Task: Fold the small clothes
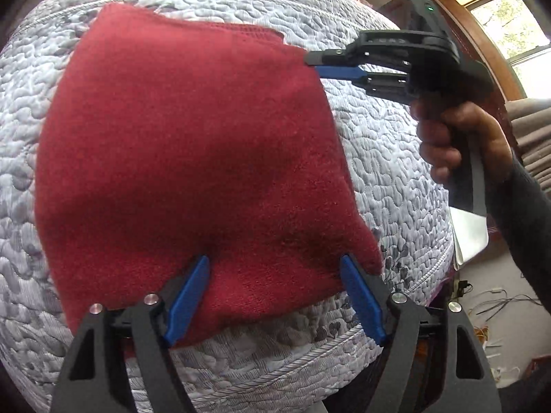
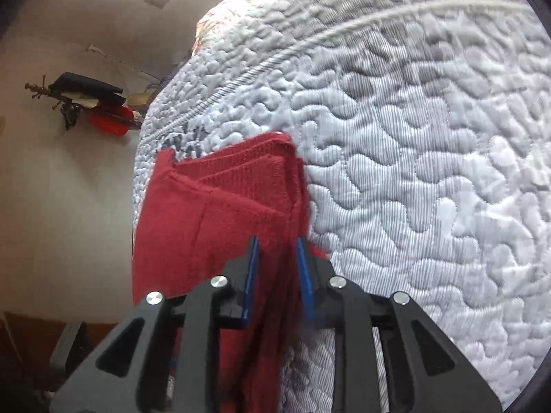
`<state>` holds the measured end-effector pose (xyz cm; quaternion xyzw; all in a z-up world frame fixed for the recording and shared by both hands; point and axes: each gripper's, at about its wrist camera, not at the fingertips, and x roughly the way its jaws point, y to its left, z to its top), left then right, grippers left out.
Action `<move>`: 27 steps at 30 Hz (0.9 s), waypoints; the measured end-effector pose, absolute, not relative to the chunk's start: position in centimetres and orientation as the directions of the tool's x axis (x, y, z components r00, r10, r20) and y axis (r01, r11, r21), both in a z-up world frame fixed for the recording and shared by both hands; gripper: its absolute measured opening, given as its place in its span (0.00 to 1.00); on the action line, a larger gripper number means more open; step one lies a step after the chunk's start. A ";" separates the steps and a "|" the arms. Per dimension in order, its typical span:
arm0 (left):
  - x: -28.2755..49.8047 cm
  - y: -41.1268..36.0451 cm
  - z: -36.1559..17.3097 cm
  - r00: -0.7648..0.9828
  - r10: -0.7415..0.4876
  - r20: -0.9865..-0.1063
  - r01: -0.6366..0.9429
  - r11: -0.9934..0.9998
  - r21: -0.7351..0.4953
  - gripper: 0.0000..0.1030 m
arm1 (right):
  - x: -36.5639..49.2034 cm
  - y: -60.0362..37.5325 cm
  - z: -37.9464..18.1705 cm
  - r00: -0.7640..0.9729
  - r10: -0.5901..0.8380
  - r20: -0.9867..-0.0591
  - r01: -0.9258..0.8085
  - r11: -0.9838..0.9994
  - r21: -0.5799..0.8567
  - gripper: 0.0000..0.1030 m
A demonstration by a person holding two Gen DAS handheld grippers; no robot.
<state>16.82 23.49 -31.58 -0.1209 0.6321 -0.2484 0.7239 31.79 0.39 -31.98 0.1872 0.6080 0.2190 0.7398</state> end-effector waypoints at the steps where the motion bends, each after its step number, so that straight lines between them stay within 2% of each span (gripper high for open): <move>1: 17.0 24.0 -31.0 0.090 -0.525 -0.847 0.200 0.842 -0.501 0.76 | 30.6 0.7 -30.1 0.183 0.557 -0.810 -0.140 0.831 0.539 0.22; 3: 16.9 25.3 -29.2 0.135 -0.537 -0.833 0.198 0.838 -0.508 0.77 | 28.0 2.3 -27.9 0.129 0.606 -0.785 -0.215 0.790 0.575 0.22; 6: 17.0 28.2 -27.5 0.229 -0.514 -0.827 0.150 0.858 -0.492 0.82 | 23.7 6.7 -28.5 -0.021 0.609 -0.793 -0.329 0.745 0.581 0.21; 8: 17.4 30.0 -28.5 0.229 -0.498 -0.836 0.082 0.866 -0.494 0.83 | 22.1 7.8 -30.7 -0.046 0.523 -0.851 -0.368 0.783 0.501 0.15; 9: 17.7 30.5 -29.4 0.213 -0.482 -0.850 0.059 0.875 -0.481 0.83 | 22.0 7.4 -31.7 -0.030 0.492 -0.870 -0.364 0.805 0.468 0.03; 10: 17.8 30.8 -30.5 0.191 -0.476 -0.859 0.052 0.878 -0.475 0.82 | 22.1 6.8 -32.8 -0.024 0.472 -0.881 -0.350 0.822 0.449 0.00; 12: 17.7 30.8 -32.1 0.147 -0.498 -0.855 0.051 0.867 -0.496 0.83 | 22.3 5.1 -34.5 -0.034 0.471 -0.881 -0.283 0.841 0.461 0.00; 13: 17.6 30.7 -32.5 0.137 -0.500 -0.855 0.055 0.866 -0.497 0.83 | 22.3 4.6 -34.6 -0.038 0.469 -0.882 -0.263 0.847 0.462 0.08; 14: 17.4 30.5 -32.5 0.137 -0.486 -0.863 0.066 0.874 -0.481 0.83 | 22.1 4.1 -34.3 -0.044 0.473 -0.880 -0.244 0.849 0.469 0.12; 17: 17.0 31.2 -30.7 0.174 -0.495 -0.851 0.060 0.868 -0.493 0.83 | 20.9 2.4 -31.1 0.003 0.537 -0.844 -0.190 0.829 0.527 0.14; 22: 15.8 32.3 -29.2 0.216 -0.490 -0.844 0.053 0.869 -0.491 0.84 | 16.8 3.8 -27.9 0.031 0.591 -0.806 -0.219 0.791 0.572 0.15; 25: 15.8 31.9 -31.1 0.156 -0.470 -0.869 0.036 0.882 -0.470 0.84 | 15.3 5.4 -30.2 -0.024 0.547 -0.837 -0.218 0.814 0.539 0.14; 27: 15.9 31.7 -32.6 0.139 -0.445 -0.885 0.035 0.895 -0.445 0.84 | 15.1 5.2 -32.8 -0.036 0.485 -0.874 -0.189 0.855 0.483 0.10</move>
